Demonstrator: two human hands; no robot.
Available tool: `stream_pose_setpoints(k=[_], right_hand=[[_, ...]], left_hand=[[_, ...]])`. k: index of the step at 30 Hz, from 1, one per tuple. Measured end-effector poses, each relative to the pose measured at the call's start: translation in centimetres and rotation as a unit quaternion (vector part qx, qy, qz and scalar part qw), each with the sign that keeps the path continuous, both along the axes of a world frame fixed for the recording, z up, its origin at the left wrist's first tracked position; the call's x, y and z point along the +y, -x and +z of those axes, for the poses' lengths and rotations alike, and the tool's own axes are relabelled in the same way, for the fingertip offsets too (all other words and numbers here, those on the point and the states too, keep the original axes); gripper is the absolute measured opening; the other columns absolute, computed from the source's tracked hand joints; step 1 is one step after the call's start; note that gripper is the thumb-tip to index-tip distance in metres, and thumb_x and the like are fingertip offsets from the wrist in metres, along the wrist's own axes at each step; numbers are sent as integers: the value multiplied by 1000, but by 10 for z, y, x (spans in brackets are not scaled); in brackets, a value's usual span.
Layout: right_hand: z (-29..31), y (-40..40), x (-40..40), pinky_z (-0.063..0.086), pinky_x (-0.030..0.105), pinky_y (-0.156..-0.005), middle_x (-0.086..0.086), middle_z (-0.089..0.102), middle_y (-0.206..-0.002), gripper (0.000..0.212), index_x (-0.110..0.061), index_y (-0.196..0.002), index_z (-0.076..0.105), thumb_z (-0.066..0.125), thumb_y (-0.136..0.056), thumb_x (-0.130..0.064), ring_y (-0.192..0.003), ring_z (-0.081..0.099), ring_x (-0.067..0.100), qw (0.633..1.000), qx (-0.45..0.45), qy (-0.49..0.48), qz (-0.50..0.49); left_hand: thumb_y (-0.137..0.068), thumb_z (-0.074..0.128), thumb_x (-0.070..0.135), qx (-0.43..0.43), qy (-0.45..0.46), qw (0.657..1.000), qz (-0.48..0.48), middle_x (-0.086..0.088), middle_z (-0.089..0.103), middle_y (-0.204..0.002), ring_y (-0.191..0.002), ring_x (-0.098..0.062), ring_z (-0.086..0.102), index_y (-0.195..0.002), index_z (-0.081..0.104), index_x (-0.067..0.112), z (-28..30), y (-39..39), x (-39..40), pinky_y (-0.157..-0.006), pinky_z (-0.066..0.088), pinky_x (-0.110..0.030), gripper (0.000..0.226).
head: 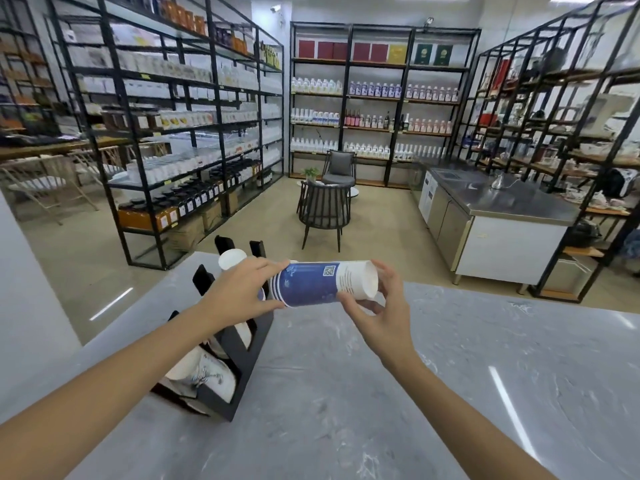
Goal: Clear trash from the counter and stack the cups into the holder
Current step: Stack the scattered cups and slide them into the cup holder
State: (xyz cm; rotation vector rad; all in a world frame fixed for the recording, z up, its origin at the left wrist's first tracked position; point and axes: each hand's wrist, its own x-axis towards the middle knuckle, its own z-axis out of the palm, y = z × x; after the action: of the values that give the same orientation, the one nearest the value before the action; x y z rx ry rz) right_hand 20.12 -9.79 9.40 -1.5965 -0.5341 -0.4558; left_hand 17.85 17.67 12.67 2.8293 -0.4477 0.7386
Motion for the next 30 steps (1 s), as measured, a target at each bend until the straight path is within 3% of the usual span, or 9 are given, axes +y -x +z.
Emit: stream_pose_setpoints(k=[4, 7, 10, 12, 18, 23, 25, 28, 30], right_hand=[[38, -1, 30, 61, 23, -82, -20, 53, -134, 66, -31, -139, 48, 81, -82, -32, -127, 53, 5, 998, -58, 2, 12], [64, -4, 48, 61, 27, -86, -22, 56, -138, 67, -33, -143, 49, 80, -84, -38, -129, 55, 9, 996, -87, -6, 12], [84, -6, 76, 62, 33, -88, -24, 58, -137, 68, -38, -142, 49, 81, -82, -41, -123, 61, 7, 994, -105, 4, 21], [95, -8, 92, 62, 34, -87, -30, 57, -133, 72, -42, -141, 46, 82, -79, -47, -118, 62, 3, 994, -105, 16, 25], [112, -19, 132, 61, 26, -88, -26, 59, -133, 70, -41, -137, 49, 85, -78, -44, -120, 61, 1, 991, -102, 35, 74], [112, -25, 168, 61, 30, -90, -27, 58, -134, 70, -40, -139, 48, 85, -80, -40, -122, 59, 0, 988, -105, 66, 95], [109, -27, 180, 60, 28, -92, -25, 59, -134, 70, -39, -140, 47, 85, -80, -38, -122, 59, 1, 987, -99, 76, 104], [100, -29, 192, 51, 8, -89, -28, 57, -133, 72, -36, -142, 45, 84, -81, -39, -120, 57, -7, 985, -104, 101, 92], [94, -31, 197, 52, 9, -89, -22, 59, -135, 74, -34, -143, 45, 84, -80, -40, -121, 56, -6, 985, -97, 114, 82]], left_hand=[[-81, 60, 69, -18, 23, 1000, 3, 15, 64, -94, -90, -11, 56, -144, 44, 40, 13, 4, 20, -71, 44, -31, 71], [-79, 64, 68, -11, 47, 999, 18, 8, 60, -82, -84, -18, 56, -145, 46, 35, 20, -1, 27, -66, 38, -31, 76], [-76, 74, 61, 15, 125, 992, 21, 4, 73, -95, -93, -16, 64, -143, 51, 32, 22, -3, 42, -78, 51, -33, 76], [-74, 76, 62, 34, 206, 978, 1, 14, 75, -112, -103, -4, 65, -141, 52, 39, 24, -1, 53, -89, 53, -28, 74], [-73, 76, 61, 44, 240, 969, 31, 22, 67, -125, -101, 18, 54, -139, 51, 42, 29, 0, 91, -83, 40, -7, 73], [-72, 84, 48, 86, 299, 950, 36, 17, 66, -129, -89, 39, 46, -135, 59, 36, 22, -16, 120, -86, 40, -13, 69], [-72, 84, 47, 99, 315, 943, 36, 16, 65, -131, -90, 38, 46, -134, 59, 34, 17, -20, 127, -93, 43, -21, 68], [-72, 83, 47, 117, 329, 936, 41, 14, 63, -135, -99, 28, 48, -136, 58, 32, 5, -24, 134, -92, 44, -22, 71], [-72, 83, 49, 137, 340, 930, 36, 11, 61, -138, -110, 13, 52, -139, 54, 32, -2, -26, 138, -94, 45, -25, 75]])
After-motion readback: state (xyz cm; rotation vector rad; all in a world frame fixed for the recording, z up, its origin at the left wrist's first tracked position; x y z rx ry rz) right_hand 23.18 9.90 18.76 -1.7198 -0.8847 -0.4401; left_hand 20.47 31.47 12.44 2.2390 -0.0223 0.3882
